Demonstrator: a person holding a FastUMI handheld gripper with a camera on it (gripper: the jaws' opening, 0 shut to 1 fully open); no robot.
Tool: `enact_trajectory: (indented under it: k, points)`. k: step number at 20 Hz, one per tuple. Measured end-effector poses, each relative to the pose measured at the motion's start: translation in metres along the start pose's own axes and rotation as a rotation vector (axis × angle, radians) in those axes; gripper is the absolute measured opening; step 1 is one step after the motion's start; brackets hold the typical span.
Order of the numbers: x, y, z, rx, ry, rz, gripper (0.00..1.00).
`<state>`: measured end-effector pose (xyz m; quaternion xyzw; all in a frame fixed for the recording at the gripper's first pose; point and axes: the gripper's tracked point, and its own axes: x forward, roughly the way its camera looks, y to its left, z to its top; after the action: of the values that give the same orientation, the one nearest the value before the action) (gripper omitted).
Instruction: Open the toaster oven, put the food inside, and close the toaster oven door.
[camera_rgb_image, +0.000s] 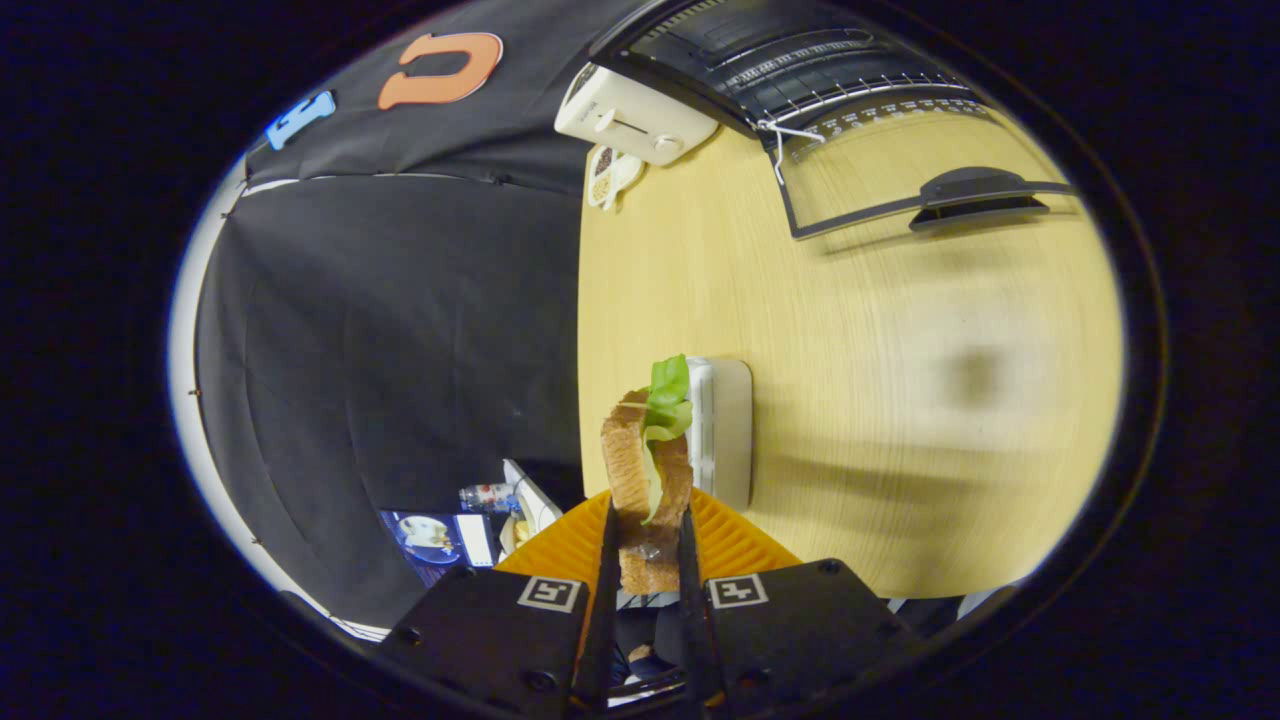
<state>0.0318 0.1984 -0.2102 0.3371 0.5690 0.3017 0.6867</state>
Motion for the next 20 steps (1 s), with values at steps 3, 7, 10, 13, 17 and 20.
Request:
enact_trajectory:
  k: [3,7,10,13,17,20]
  points:
    - [-0.037,0.011,0.032,0.035,-0.145,0.057,0.33]
    - [-0.092,-0.011,0.1,0.121,-0.399,0.075,0.33]
    - [-0.122,-0.037,0.149,0.184,-0.578,0.059,0.33]
    - [-0.125,-0.058,0.195,0.257,-0.697,0.067,0.33]
    - [-0.115,-0.07,0.245,0.33,-0.82,0.134,0.33]
    - [-0.115,-0.083,0.275,0.39,-0.922,0.161,0.33]
